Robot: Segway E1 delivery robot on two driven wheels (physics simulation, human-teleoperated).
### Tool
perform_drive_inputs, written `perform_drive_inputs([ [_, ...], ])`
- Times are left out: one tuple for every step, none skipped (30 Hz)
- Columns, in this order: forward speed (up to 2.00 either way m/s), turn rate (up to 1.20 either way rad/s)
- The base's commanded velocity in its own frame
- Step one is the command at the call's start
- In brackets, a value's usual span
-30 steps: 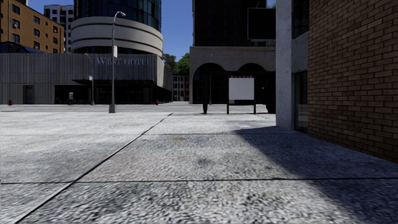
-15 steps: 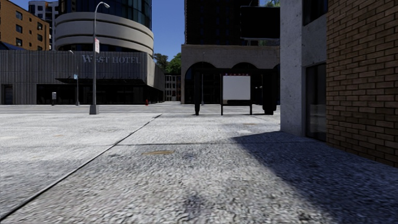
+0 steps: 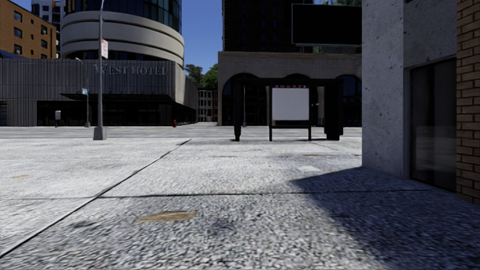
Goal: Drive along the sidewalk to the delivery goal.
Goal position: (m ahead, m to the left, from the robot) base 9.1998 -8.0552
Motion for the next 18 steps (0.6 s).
perform_drive_inputs([
  [2.00,0.00],
  [2.00,0.00],
  [2.00,0.00],
  [2.00,0.00],
  [2.00,0.00],
  [2.00,0.00],
  [2.00,0.00],
  [2.00,0.00],
  [2.00,0.00],
  [2.00,0.00],
  [2.00,0.00],
  [2.00,0.00],
  [2.00,0.00],
  [2.00,0.00],
  [2.00,0.00],
  [2.00,0.00],
  [2.00,0.00],
  [2.00,0.00],
])
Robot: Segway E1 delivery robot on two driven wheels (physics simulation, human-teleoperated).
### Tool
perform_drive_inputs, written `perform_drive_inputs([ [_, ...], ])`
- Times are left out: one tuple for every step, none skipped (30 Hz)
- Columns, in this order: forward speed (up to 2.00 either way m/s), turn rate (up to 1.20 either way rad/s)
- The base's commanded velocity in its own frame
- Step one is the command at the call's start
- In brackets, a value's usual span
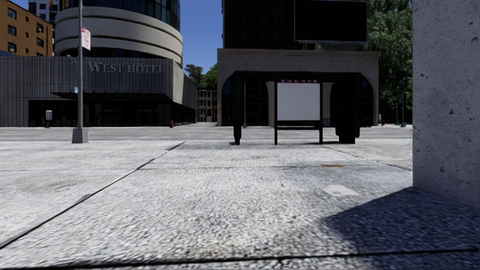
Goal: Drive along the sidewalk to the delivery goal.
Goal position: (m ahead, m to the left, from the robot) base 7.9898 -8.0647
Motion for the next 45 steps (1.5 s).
perform_drive_inputs([
  [2.00,0.00],
  [2.00,0.00],
  [2.00,0.00],
  [2.00,0.00],
  [2.00,0.00],
  [2.00,-0.09],
  [2.00,-0.09],
  [2.00,-0.26],
  [2.00,-0.38],
  [2.00,-0.44],
  [2.00,-0.44],
  [2.00,-0.53],
  [2.00,-0.62],
  [2.00,-0.65],
  [2.00,-0.65],
  [2.00,-0.65],
  [2.00,-0.65],
  [2.00,-0.67],
  [2.00,-0.68],
  [2.00,-0.68],
  [2.00,-0.68],
  [2.00,-0.68],
  [2.00,-0.68],
  [2.00,-0.68],
  [2.00,-0.68],
  [2.00,-0.68],
  [2.00,-0.68],
  [2.00,-0.66],
  [2.00,-0.66],
  [2.00,-0.63],
  [2.00,-0.60],
  [2.00,-0.60],
  [2.00,-0.60],
  [2.00,-0.59],
  [2.00,-0.59],
  [2.00,-0.59],
  [2.00,-0.59],
  [2.00,-0.59],
  [2.00,-0.59],
  [2.00,-0.59],
  [2.00,-0.59],
  [2.00,-0.59],
  [2.00,-0.59],
  [2.00,-0.59],
  [2.00,-0.59],
])
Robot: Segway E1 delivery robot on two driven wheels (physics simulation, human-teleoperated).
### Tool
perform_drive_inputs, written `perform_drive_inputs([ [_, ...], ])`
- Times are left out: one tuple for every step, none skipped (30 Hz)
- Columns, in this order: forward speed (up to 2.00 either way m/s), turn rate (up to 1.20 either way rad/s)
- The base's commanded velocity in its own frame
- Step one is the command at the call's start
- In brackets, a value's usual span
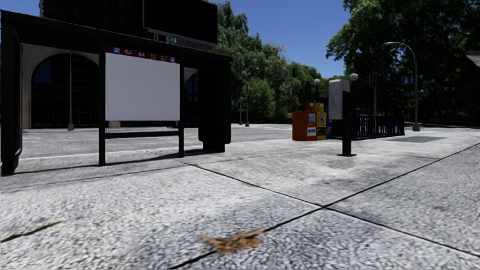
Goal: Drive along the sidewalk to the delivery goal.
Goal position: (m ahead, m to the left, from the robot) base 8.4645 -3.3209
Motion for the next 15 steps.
perform_drive_inputs([
  [2.00,-0.59],
  [2.00,-0.59],
  [2.00,-0.59],
  [2.00,-0.59],
  [2.00,-0.52],
  [2.00,-0.52],
  [2.00,-0.38],
  [2.00,-0.11],
  [2.00,0.00],
  [2.00,0.00],
  [2.00,0.00],
  [2.00,0.00],
  [2.00,0.00],
  [2.00,0.00],
  [2.00,0.00],
])
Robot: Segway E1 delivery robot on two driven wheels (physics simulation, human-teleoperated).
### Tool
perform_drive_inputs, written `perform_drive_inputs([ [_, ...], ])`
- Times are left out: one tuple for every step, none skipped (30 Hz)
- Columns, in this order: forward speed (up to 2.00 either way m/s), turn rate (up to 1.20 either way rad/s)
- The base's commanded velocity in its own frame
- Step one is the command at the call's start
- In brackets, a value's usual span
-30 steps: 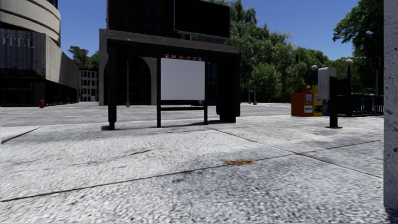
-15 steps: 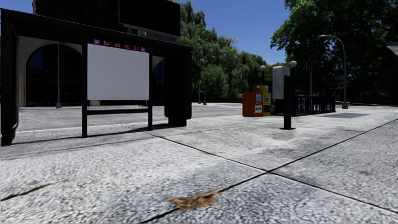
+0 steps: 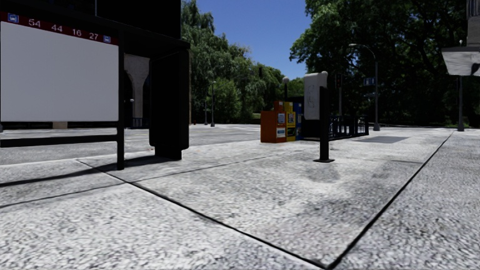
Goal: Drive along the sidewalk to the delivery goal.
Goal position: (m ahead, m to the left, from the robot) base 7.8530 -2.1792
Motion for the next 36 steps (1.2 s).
perform_drive_inputs([
  [2.00,0.00],
  [2.00,0.00],
  [2.00,0.00],
  [2.00,0.00],
  [2.00,0.00],
  [2.00,0.00],
  [2.00,0.00],
  [2.00,0.00],
  [2.00,0.00],
  [2.00,0.00],
  [2.00,0.00],
  [2.00,0.00],
  [2.00,0.00],
  [2.00,0.00],
  [2.00,0.00],
  [2.00,0.00],
  [2.00,0.00],
  [2.00,0.00],
  [2.00,0.00],
  [2.00,0.00],
  [2.00,0.00],
  [2.00,0.00],
  [2.00,0.00],
  [2.00,0.00],
  [2.00,0.00],
  [2.00,0.00],
  [2.00,0.00],
  [2.00,0.00],
  [2.00,0.00],
  [2.00,0.00],
  [2.00,0.00],
  [2.00,0.00],
  [2.00,0.00],
  [2.00,0.00],
  [2.00,0.00],
  [2.00,0.00],
])
